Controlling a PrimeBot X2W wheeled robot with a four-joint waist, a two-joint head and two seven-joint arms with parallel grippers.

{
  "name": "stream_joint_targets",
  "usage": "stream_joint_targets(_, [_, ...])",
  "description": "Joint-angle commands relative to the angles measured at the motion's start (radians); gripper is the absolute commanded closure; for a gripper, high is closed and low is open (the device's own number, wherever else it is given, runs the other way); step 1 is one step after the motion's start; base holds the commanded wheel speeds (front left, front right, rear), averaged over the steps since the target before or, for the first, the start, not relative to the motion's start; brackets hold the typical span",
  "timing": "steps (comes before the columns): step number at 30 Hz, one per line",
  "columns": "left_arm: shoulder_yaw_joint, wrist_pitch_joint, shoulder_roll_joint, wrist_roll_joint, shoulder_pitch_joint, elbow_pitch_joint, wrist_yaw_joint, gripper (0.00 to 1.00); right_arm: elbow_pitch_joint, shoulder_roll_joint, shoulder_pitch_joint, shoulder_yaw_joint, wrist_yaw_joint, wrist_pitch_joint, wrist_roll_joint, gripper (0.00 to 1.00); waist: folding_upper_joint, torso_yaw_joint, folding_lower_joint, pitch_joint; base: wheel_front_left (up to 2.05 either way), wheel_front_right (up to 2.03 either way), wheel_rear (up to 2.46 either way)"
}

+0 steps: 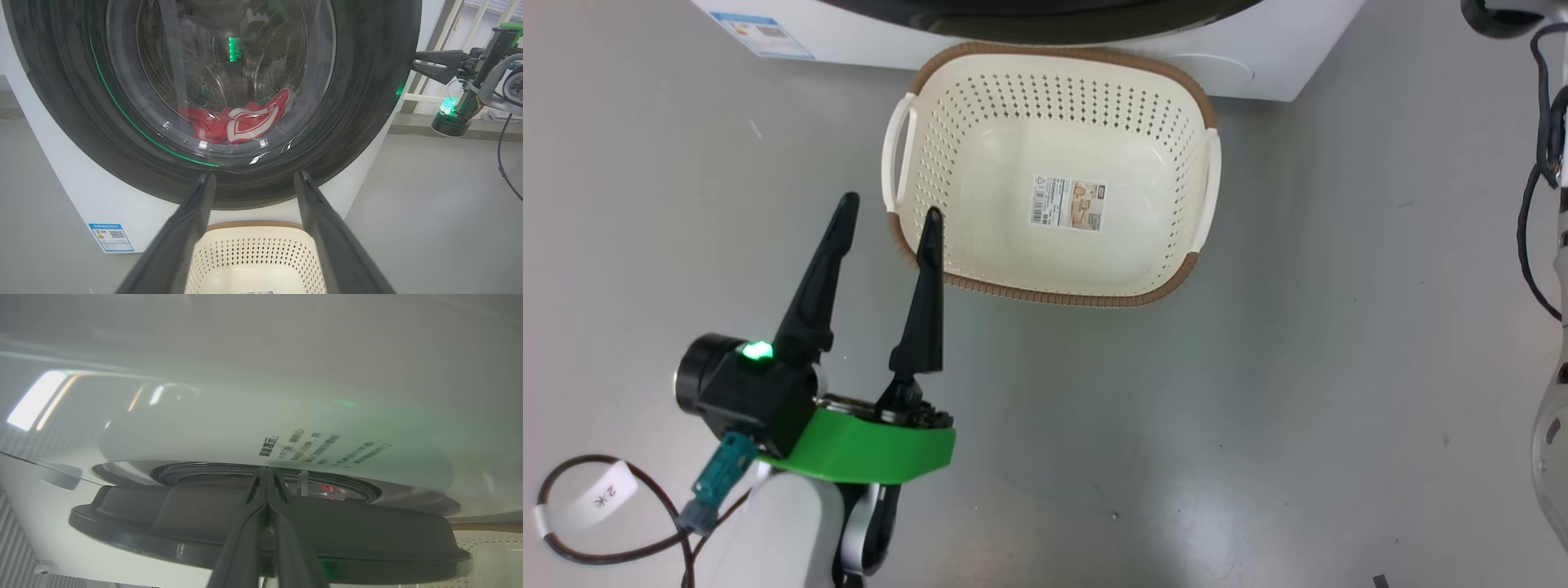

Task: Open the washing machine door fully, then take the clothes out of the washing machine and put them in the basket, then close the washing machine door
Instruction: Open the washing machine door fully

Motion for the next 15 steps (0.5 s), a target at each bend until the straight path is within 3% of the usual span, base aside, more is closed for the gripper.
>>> stream_joint_targets(1, [0.024,-0.008,0.018,0.003,-0.013,-0.026,0.000,0.00,-0.021,0.022,-0.033,0.010,0.001,0.007,-0.008,1.00,0.0000,0.003,0.0000,0.004,0.00,0.00,0.00])
stream_joint_targets(15, [0.007,-0.008,0.018,-0.018,-0.022,-0.020,0.008,0.00,0.059,0.041,-0.110,0.033,0.001,0.061,-0.054,1.00,0.0000,0.035,0.0000,0.020,0.00,0.00,0.00])
